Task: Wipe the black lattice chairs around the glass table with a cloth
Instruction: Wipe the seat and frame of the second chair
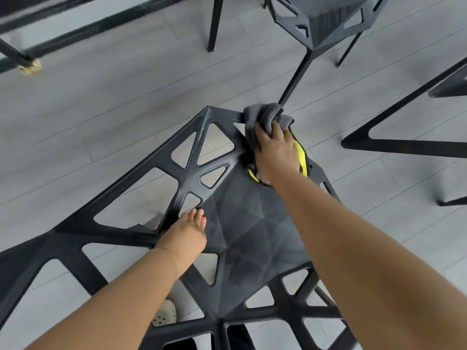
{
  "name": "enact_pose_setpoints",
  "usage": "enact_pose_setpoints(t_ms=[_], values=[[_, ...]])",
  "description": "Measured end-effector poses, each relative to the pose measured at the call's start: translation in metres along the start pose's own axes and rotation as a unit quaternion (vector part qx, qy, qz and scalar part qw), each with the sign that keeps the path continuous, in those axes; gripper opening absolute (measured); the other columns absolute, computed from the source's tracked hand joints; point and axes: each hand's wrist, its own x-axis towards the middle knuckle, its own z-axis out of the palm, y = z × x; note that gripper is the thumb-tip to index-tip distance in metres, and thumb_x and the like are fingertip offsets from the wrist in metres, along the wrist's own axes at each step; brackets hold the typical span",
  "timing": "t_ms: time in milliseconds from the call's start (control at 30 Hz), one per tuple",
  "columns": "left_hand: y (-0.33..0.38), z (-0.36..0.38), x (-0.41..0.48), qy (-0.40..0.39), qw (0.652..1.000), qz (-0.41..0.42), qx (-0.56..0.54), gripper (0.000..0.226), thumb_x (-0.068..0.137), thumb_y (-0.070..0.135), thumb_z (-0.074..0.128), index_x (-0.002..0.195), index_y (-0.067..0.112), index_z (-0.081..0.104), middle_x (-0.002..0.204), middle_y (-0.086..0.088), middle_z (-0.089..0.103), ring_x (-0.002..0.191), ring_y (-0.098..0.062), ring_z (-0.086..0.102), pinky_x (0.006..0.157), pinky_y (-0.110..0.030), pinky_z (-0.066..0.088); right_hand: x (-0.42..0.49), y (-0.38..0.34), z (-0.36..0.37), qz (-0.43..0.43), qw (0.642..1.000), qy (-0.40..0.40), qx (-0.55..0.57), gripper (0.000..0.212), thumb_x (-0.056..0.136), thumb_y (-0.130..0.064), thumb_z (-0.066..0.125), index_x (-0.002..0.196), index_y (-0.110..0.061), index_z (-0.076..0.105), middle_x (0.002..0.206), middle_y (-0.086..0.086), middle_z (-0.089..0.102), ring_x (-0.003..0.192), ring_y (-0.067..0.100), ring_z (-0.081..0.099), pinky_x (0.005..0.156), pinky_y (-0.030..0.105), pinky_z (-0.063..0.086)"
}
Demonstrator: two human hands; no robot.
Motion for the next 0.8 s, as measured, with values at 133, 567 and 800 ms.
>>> enact_pose_setpoints(t_ms=[133, 567, 800], values=[[0.002, -0.005, -0.004, 0.0, 1.0, 0.005, 0.012, 0.055, 0.097, -0.004, 0.03, 0.144, -0.012, 0.002, 0.152, -0.034, 0.003, 0.141, -0.045, 0.01, 0.117, -0.047, 0.012, -0.1, -0.005, 0.056, -0.029, 0.995, 0.076, -0.064, 0.058, 0.083, -0.03, 0.061, 0.139, -0.022, 0.047, 0.143, 0.011, 0.041, 0.137, 0.047, 0.022, 0.114, 0.054, 0.016], [0.007, -0.009, -0.004, -0.019, 0.996, 0.0, 0.085, 0.065, 0.093, -0.005, 0.043, 0.144, -0.011, 0.005, 0.152, -0.033, 0.005, 0.142, -0.043, 0.015, 0.114, -0.043, 0.021, -0.177, 0.036, 0.077, 0.065, 0.997, 0.041, -0.028, 0.079, 0.077, -0.013, 0.07, 0.145, -0.029, 0.035, 0.151, 0.005, 0.031, 0.142, 0.04, 0.015, 0.111, 0.05, 0.028], [0.007, -0.012, -0.004, -0.027, 0.996, -0.002, 0.087, 0.062, 0.088, -0.008, 0.046, 0.142, -0.014, 0.016, 0.146, -0.034, 0.023, 0.134, -0.042, 0.031, 0.107, -0.039, 0.033, -0.105, 0.082, 0.026, 0.176, 0.982, 0.029, 0.055, 0.089, 0.083, -0.02, 0.066, 0.149, -0.036, 0.008, 0.155, 0.001, 0.012, 0.141, 0.033, 0.013, 0.111, 0.049, 0.03]])
